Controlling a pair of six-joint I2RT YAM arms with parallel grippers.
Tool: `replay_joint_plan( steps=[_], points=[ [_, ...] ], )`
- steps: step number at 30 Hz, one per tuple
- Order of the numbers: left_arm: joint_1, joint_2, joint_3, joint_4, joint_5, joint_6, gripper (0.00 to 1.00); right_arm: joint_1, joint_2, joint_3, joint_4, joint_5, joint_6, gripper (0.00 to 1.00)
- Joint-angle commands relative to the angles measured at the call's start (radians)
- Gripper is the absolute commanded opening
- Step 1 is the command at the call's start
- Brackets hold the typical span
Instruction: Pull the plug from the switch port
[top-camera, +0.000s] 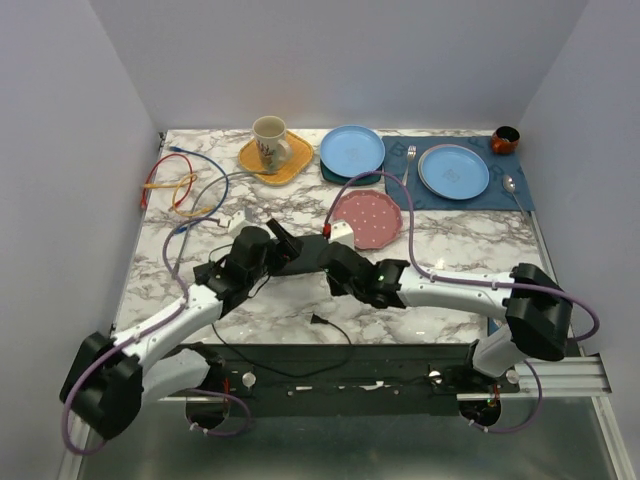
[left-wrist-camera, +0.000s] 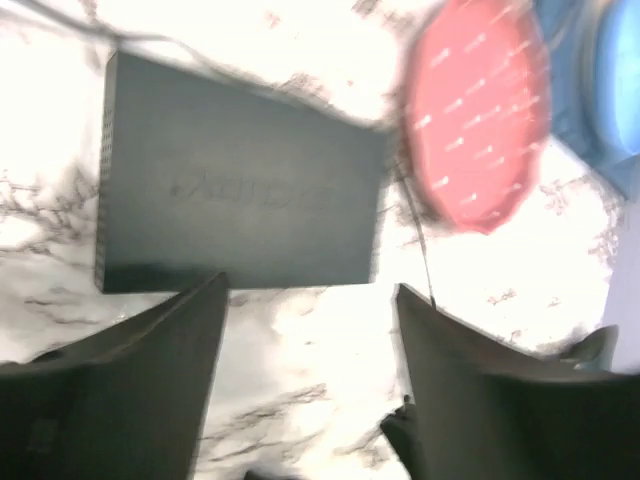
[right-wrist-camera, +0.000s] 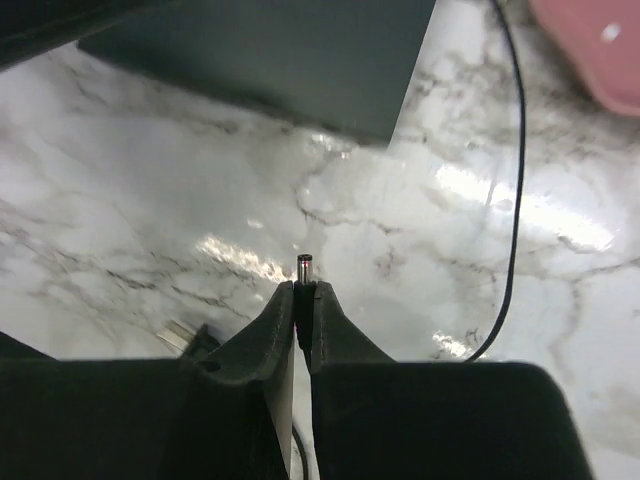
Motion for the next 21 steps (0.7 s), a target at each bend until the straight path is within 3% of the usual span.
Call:
replay_joint_plan(
  steps=[1,9,12,16,18,21],
  points=[
    [0.013,-0.186,-0.013,-0.058,-0.148,0.066,0.99,-0.014,-0.051,0.091,-0.094,0.140,-0.037,0.01],
    [0.031,-0.255,-0.032,-0.064,-0.098,0.106,0.99,-0.046,-0.071,0.275,-0.147,0.284,-0.128,0.01],
    [0.031,-0.263,-0.079,0.077,0.010,0.138,0.99,-0.064,-0.071,0.384,-0.127,0.292,-0.166,0.01],
    [0.030,-0.260,-0.167,0.420,0.160,0.125,0.99,-0.094,-0.079,0.468,-0.024,0.188,-0.140,0.01],
    [0.027,-0.256,-0.197,0.508,0.209,0.109,0.99,-0.133,-0.051,0.525,-0.039,0.098,-0.104,0.01],
    [-0.007,-0.287,-0.246,0.652,0.146,0.152,0.99,-0.182,0.009,0.565,-0.099,-0.017,-0.001,0.01]
  ],
)
